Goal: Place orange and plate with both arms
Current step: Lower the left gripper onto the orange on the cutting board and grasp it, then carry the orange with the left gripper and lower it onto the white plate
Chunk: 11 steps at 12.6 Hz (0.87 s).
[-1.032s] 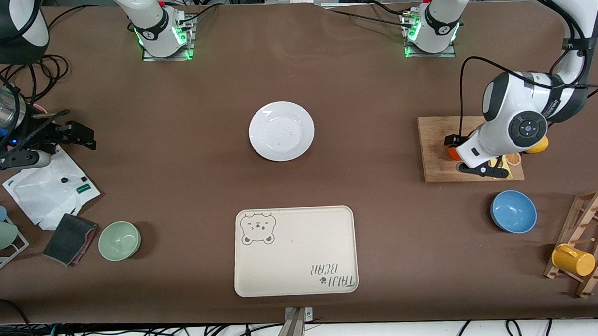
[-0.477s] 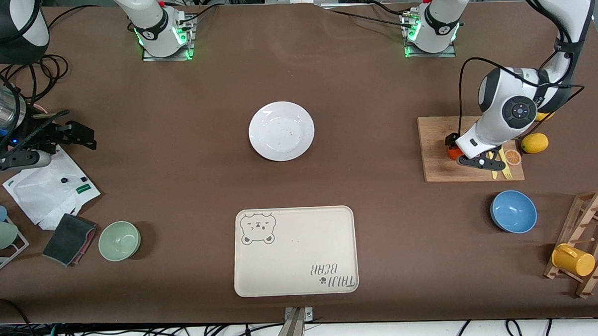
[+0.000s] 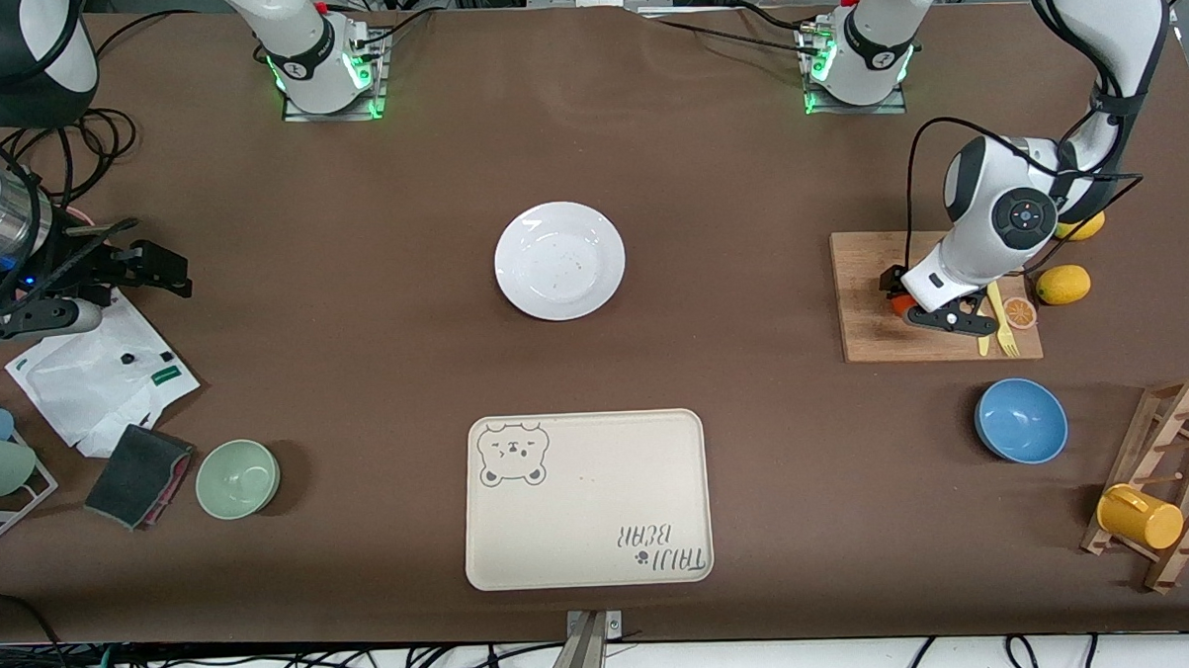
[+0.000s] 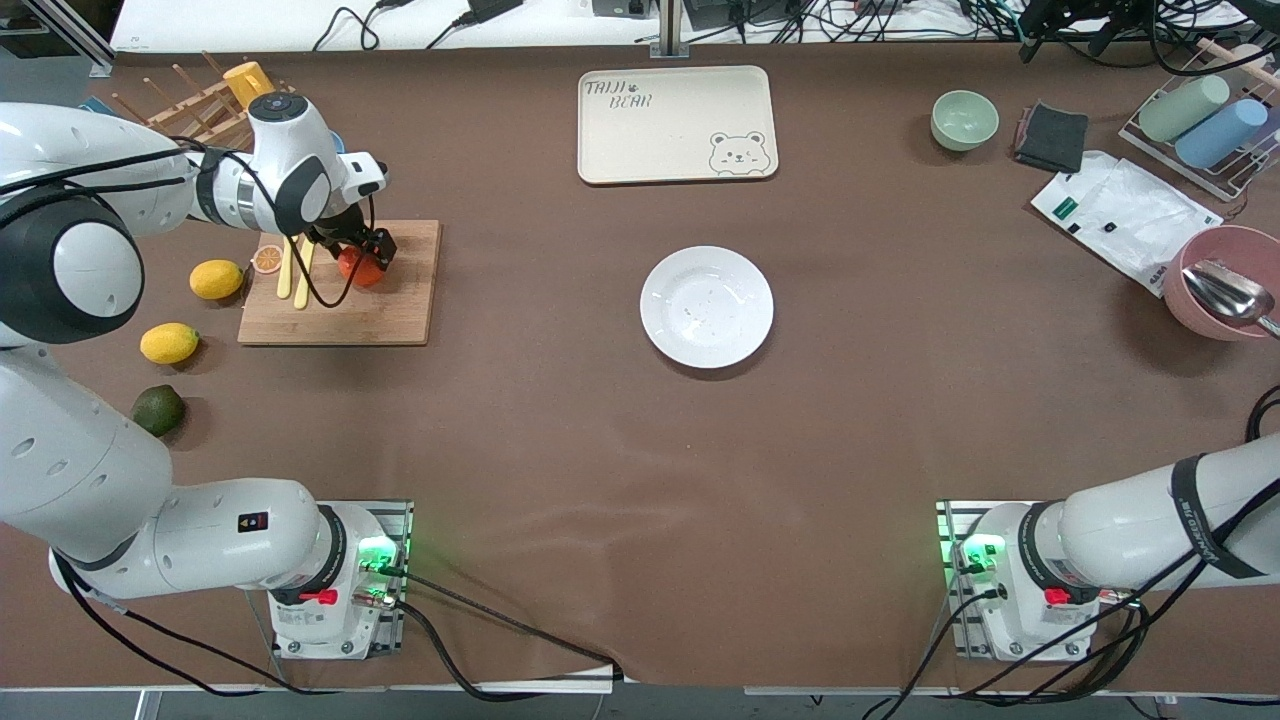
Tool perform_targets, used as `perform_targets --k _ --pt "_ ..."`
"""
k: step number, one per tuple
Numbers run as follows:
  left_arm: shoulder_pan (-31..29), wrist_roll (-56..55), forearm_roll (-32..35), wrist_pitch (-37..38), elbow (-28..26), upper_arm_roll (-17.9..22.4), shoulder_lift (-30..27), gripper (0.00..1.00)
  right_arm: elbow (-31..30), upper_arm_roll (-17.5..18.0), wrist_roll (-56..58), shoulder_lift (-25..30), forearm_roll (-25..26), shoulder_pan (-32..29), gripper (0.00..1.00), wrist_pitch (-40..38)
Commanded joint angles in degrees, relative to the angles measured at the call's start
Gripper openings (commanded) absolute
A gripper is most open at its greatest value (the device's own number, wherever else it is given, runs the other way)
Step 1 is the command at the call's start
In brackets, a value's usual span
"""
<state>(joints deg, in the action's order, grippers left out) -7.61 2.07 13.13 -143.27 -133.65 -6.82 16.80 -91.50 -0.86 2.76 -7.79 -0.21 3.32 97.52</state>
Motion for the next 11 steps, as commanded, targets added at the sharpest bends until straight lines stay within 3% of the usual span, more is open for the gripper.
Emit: perform_targets --k 1,3,4,8,11 --pt "-0.56 0.66 1.72 0.70 0.40 -0.38 -0.97 0.41 0.18 -0.02 0.14 0.41 -0.67 0.02 1.00 -0.66" --pt "0.14 -0.74 1.03 3.60 1.72 -1.52 -3.16 0.39 0.18 -0.02 0.14 0.41 -0.67 -0.06 1.00 -0.66" --pt "0.05 -1.71 0.85 6.49 3.46 -4.75 -4.57 0.37 0.18 -0.02 0.14 0.41 -0.76 -0.07 1.00 -0.66" --pt "0.40 -19.86 -0.03 28.10 20.41 -17.50 -2.22 0.35 0.27 -0.02 0.49 0.23 -0.67 0.02 1.00 -0.57" --pt "3.63 -29.72 -9.58 29.10 25.27 -22.70 -1.24 0.35 0.18 -0.02 1.81 0.14 -0.67 -0.07 1.00 -0.57"
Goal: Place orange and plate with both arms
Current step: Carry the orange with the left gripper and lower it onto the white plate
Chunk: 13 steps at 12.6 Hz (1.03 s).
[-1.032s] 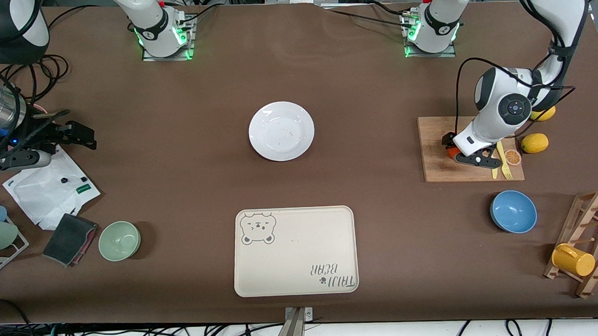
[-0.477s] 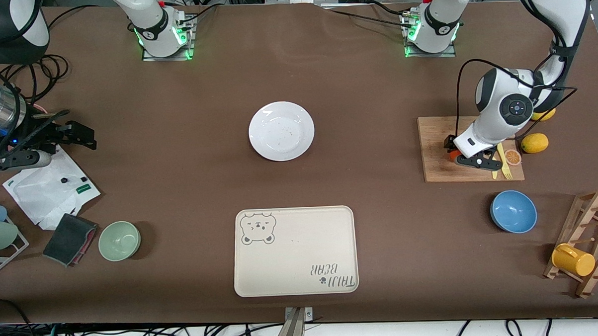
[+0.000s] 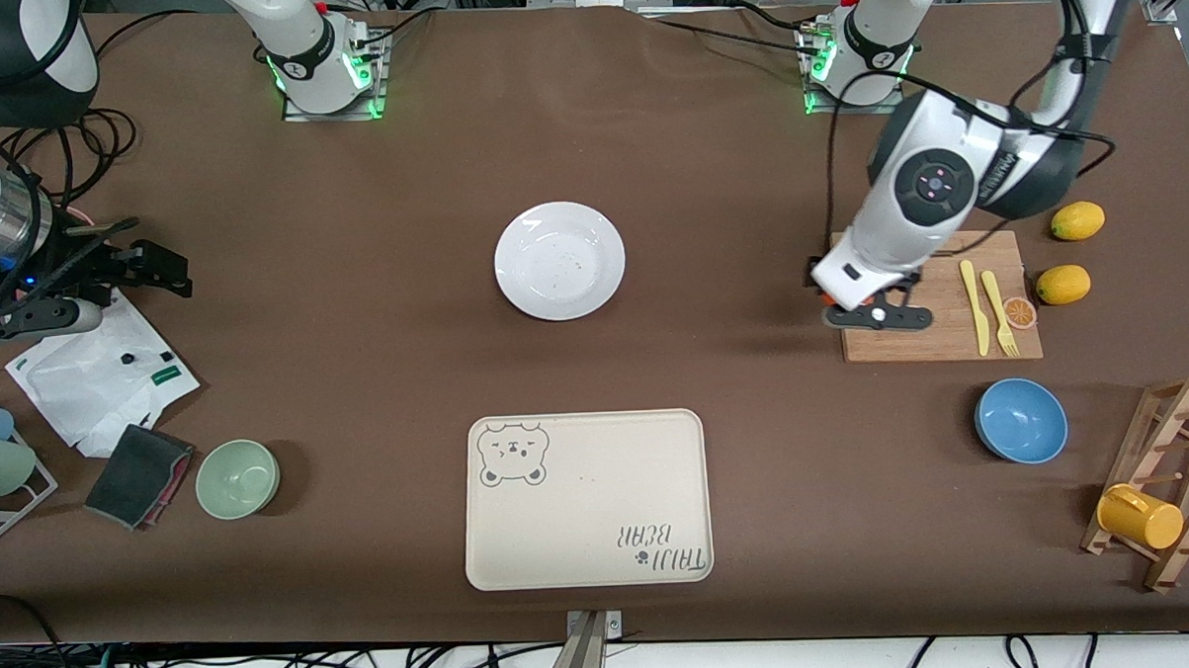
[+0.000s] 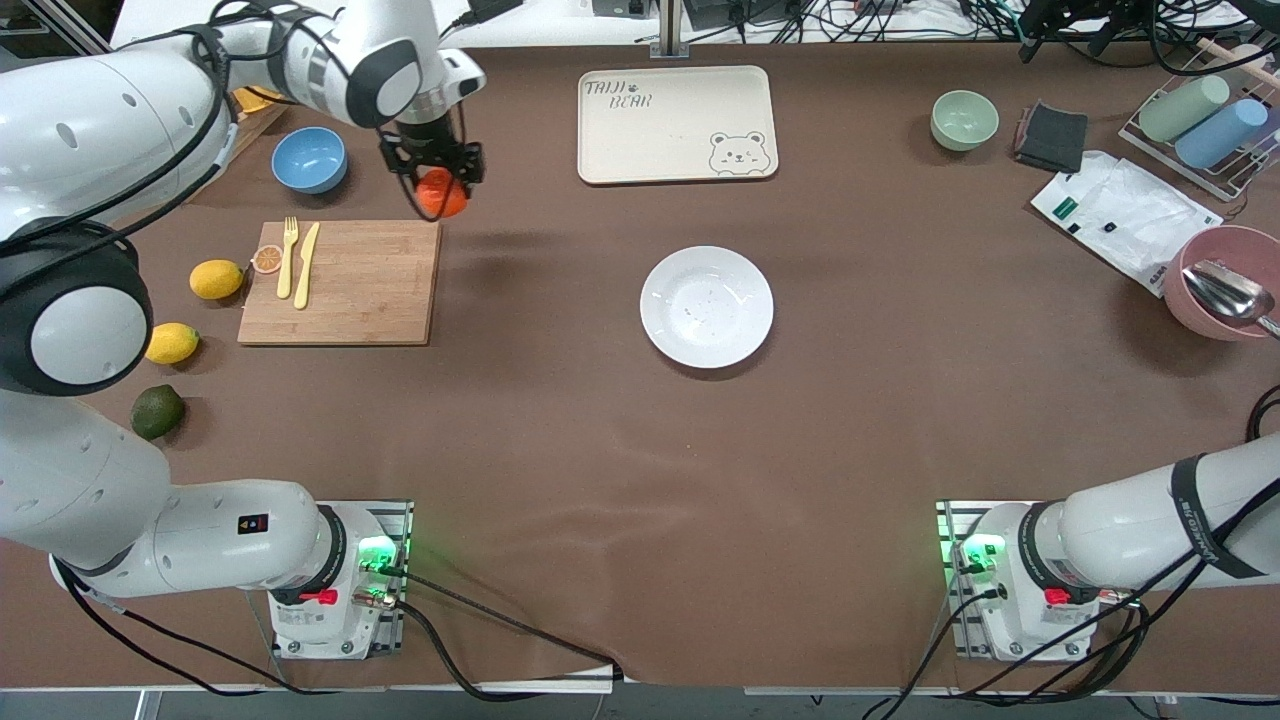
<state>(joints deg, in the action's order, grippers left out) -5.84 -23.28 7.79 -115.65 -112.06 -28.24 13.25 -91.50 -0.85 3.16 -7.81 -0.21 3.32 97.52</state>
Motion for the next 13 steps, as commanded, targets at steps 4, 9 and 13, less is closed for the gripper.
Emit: perform_targets --k 4,9,13 --pt "15.73 -23.68 -9.20 1.13 10.51 -1.29 7.83 0.35 0.09 0.06 1.59 0.16 -0.67 0.02 1.00 -1.89" --pt "30.07 -46.12 -8.15 -8.14 19.24 -0.94 18.29 0.35 0.00 0.06 1.67 -0.01 -0.58 0.46 1.00 -1.98" --pt "32.12 -50.45 -0.88 -15.20 19.15 -0.59 24.70 0.35 0.18 0.06 1.76 -0.01 -0.49 0.46 1.00 -1.89"
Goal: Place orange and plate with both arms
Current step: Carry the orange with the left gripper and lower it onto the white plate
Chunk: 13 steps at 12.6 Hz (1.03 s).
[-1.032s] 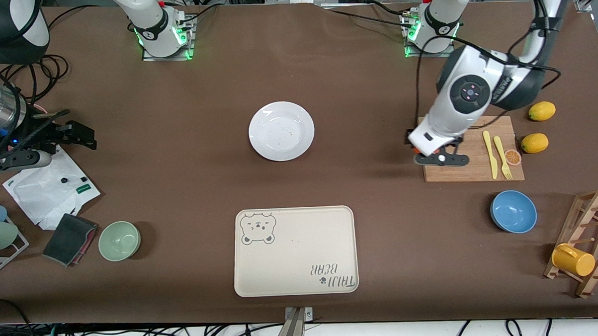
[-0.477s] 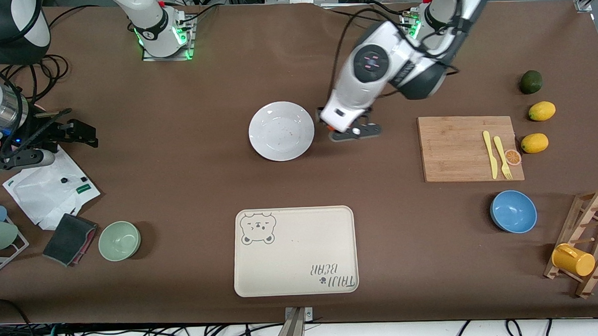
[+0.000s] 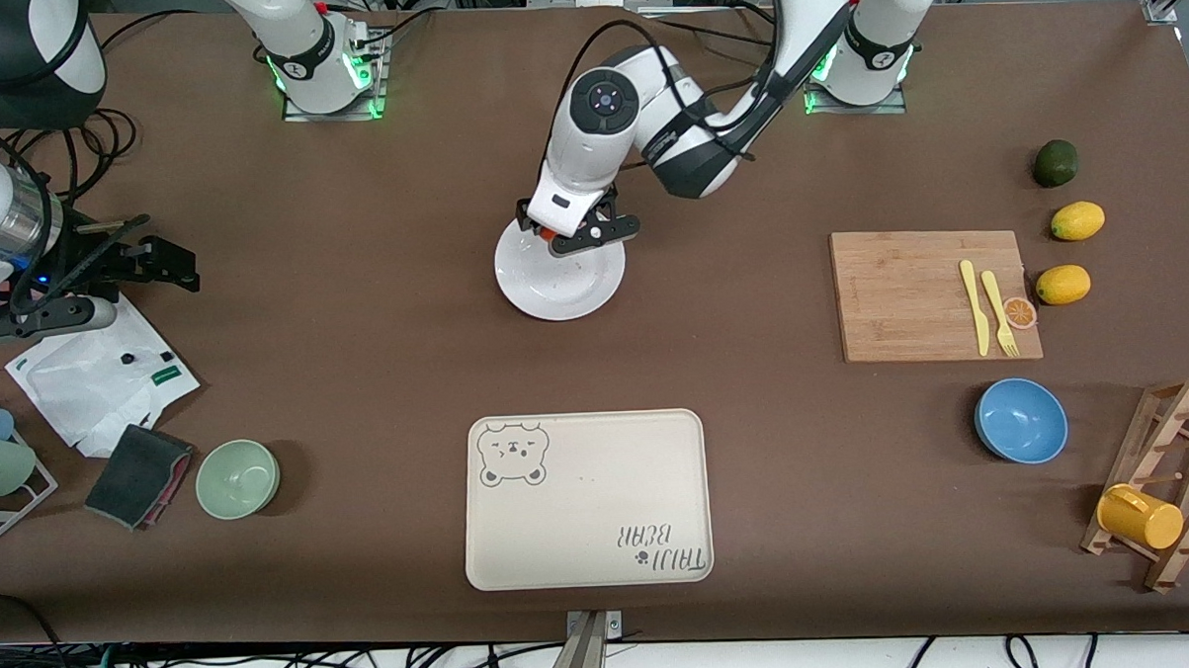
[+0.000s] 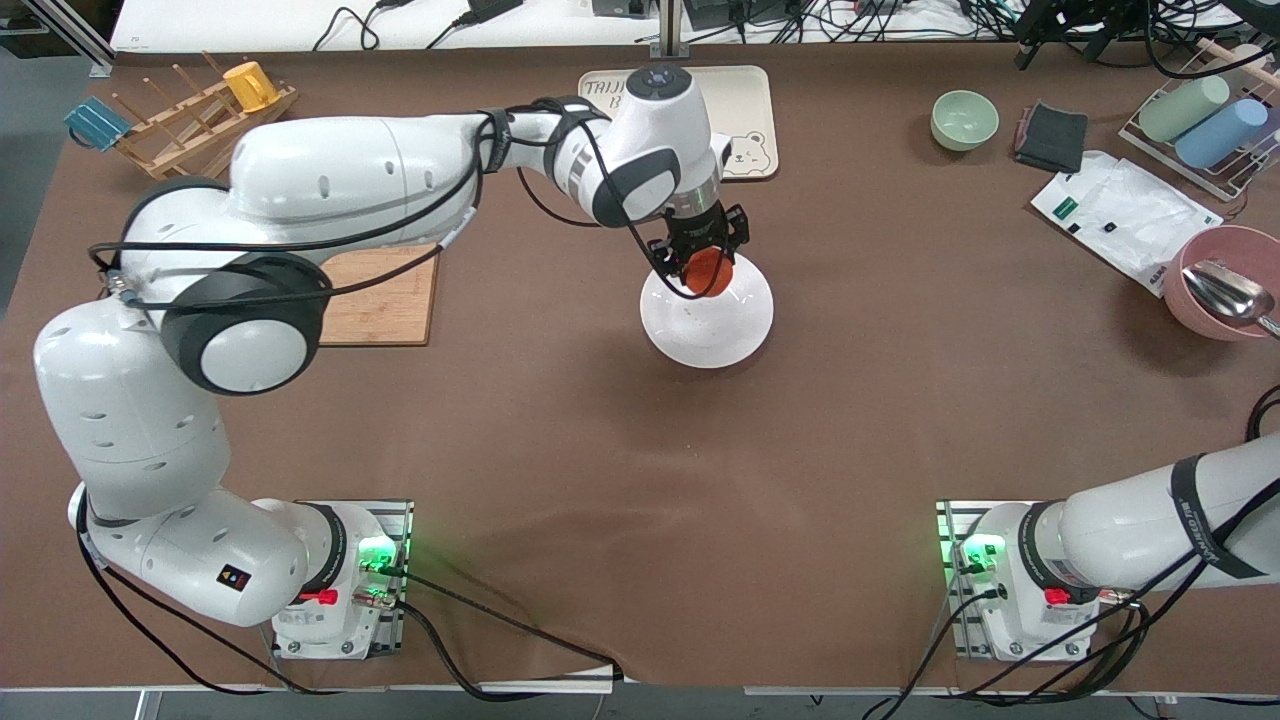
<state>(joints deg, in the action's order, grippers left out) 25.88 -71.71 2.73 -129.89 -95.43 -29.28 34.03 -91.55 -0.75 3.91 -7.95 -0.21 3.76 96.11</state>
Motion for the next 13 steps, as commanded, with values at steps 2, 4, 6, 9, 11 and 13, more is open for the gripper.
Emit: perform_targets --k 2,4,6,9,11,13 --pt "1.28 -6.84 10.59 -4.66 2.44 0.54 7.35 0.35 0.23 -0.04 1.01 0.48 -0.23 0.01 1.00 -0.57" --pt "2.50 -11.33 14.66 -6.34 2.53 0.63 9.29 0.38 0.41 -0.13 1.27 1.01 -0.14 -0.07 1.00 -1.44" --pt "2.94 -12.57 15.02 -7.83 2.44 0.63 10.26 0.49 1.11 -0.13 3.81 1.01 0.21 -0.07 1.00 -2.15" --pt "3.92 -11.61 15.64 -7.75 2.36 1.24 11.32 1.00 1.03 -0.30 4.00 -0.40 0.12 -0.60 1.00 -3.20" --pt "3.83 -11.70 15.90 -7.66 2.44 1.07 11.06 1.00 1.02 -0.30 4.08 -0.31 0.30 -0.25 1.00 -3.38" --pt "2.52 -11.78 15.90 -7.05 2.71 1.07 9.58 1.00 1.02 -0.22 4.35 -0.31 0.30 -0.16 1.00 -3.47"
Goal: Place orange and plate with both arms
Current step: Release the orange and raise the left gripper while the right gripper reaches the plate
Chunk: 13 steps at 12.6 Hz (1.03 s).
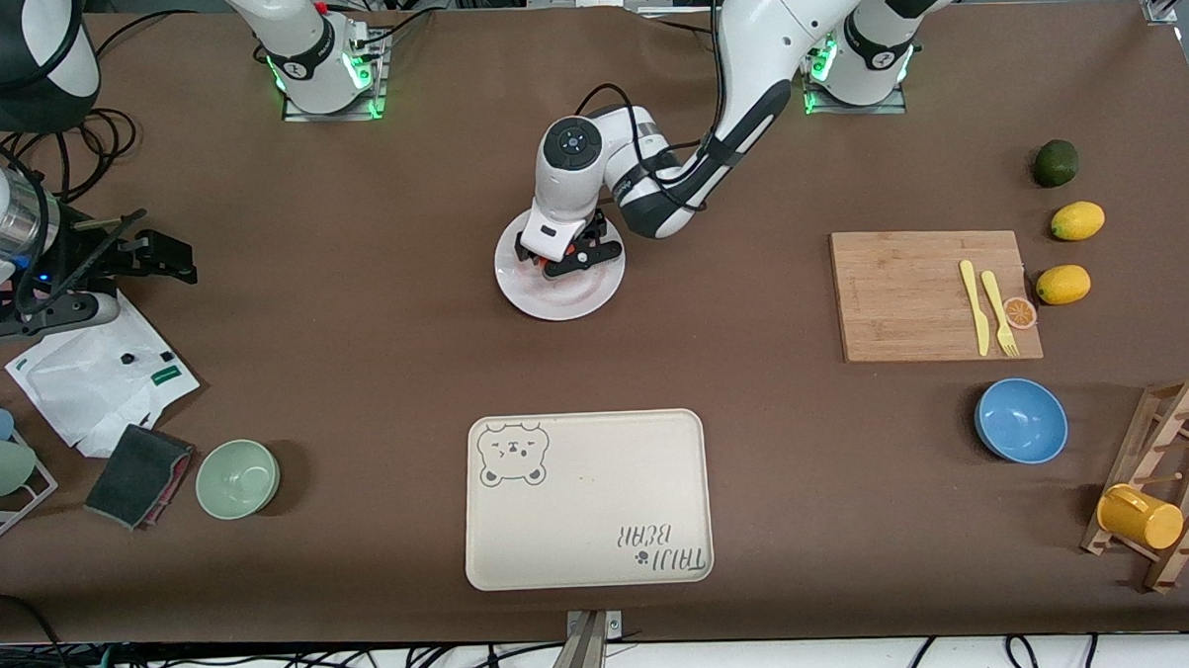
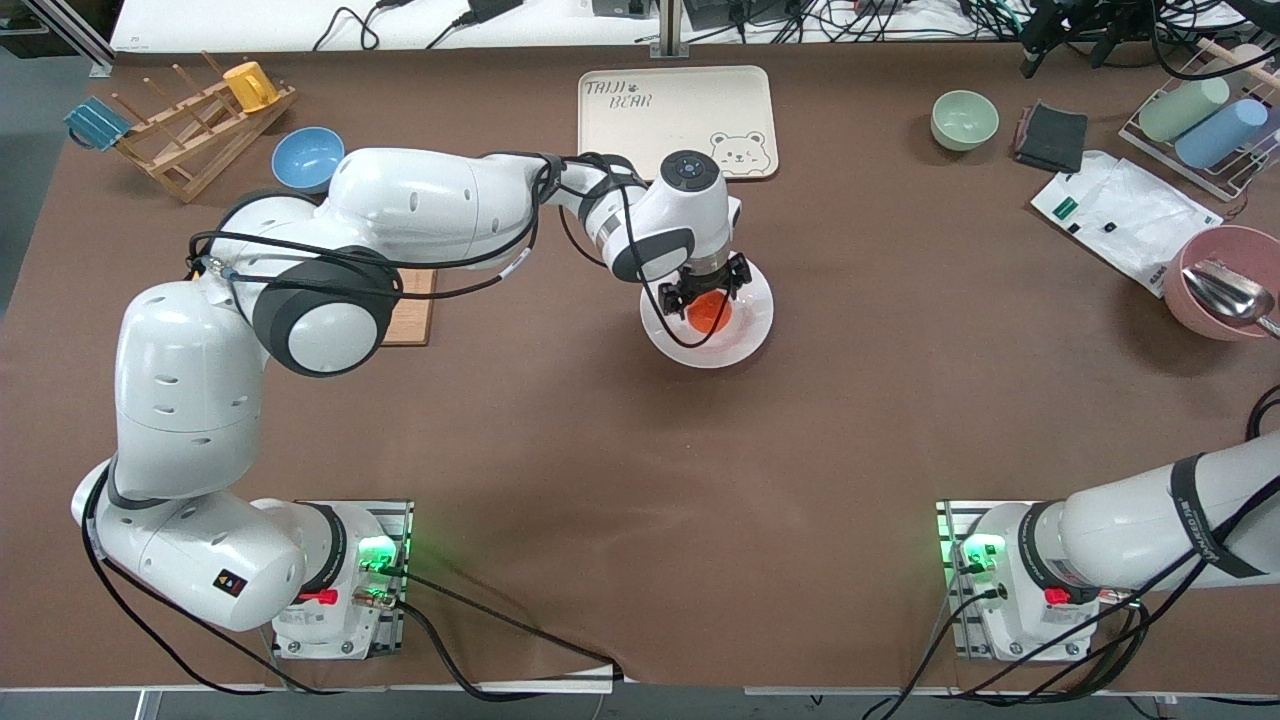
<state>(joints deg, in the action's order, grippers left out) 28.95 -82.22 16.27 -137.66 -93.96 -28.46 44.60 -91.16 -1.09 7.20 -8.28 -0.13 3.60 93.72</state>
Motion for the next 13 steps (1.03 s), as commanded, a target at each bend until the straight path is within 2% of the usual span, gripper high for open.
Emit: perform_targets --k 1,4,6,7,8,10,12,13 --pt "-2.56 -1.19 2.36 1.42 1.24 -0.02 -2.31 1.00 0.72 0.12 1.32 0.02 0.05 0.00 1.00 -2.22" --pt "-7.05 1.87 1.40 6.42 2.72 -0.72 -6.18 1.00 0.72 0.56 1.32 0.19 -0.22 0.35 1.00 -2.49" --pt "-10.56 8.44 1.14 15.36 7.89 -1.16 -6.45 1.00 -0.84 1.26 1.50 0.02 -1.27 0.88 1.00 -1.53" --pt "-12.41 13.18 -1.22 19.58 11.75 -0.90 -6.37 1.00 -2.77 2.05 1.50 0.10 -2.84 0.88 1.00 -0.91" --pt "-14.77 18.53 -3.50 22.49 14.66 -0.81 -6.37 1.00 -4.71 2.93 1.50 0.10 -5.12 0.79 1.00 0.92" --pt "-20.48 29.70 -3.88 25.85 17.05 -0.98 -6.54 1.00 -12.86 3.98 1.59 1.94 -7.94 0.79 1.00 8.19" --pt "-26.19 39.46 -3.70 26.39 17.32 -0.90 -7.07 1.00 -19.20 5.13 1.67 1.78 -15.12 0.79 1.00 14.27" --pt "-29.18 44.38 -3.53 26.39 17.32 -0.81 -7.24 1.00 -22.10 5.57 2.11 1.43 -20.29 0.79 1.00 17.17"
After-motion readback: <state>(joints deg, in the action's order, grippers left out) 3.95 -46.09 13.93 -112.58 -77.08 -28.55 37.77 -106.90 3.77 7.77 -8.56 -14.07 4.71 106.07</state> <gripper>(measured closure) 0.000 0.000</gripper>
